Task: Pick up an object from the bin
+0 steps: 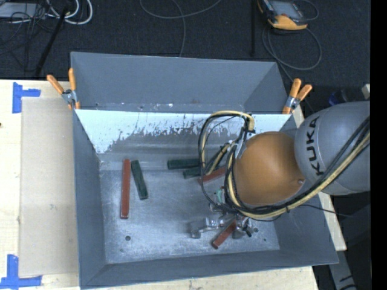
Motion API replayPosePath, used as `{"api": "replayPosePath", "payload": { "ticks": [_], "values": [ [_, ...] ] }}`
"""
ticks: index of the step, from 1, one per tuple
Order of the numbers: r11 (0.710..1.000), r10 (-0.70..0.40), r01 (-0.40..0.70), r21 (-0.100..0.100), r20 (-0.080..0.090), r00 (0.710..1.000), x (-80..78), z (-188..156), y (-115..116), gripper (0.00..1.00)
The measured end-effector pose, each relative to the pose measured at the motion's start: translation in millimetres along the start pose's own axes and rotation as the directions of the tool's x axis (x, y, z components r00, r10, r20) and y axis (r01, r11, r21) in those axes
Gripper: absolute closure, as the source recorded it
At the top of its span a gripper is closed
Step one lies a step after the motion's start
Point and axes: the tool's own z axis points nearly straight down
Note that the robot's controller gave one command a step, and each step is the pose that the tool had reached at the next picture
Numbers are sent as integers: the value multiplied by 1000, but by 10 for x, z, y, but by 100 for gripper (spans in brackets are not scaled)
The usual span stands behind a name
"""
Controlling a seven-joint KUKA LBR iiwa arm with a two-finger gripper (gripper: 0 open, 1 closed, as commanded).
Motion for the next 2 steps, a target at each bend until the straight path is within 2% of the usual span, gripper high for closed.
{"api": "replayPosePath", "payload": {
  "ticks": [1,2],
  "values": [
    [1000,-4,4,-1,-1,1000,-1,1,8,100],
    [999,-39,39,6,0,999,-304,-1611,213,100]
  ]
}}
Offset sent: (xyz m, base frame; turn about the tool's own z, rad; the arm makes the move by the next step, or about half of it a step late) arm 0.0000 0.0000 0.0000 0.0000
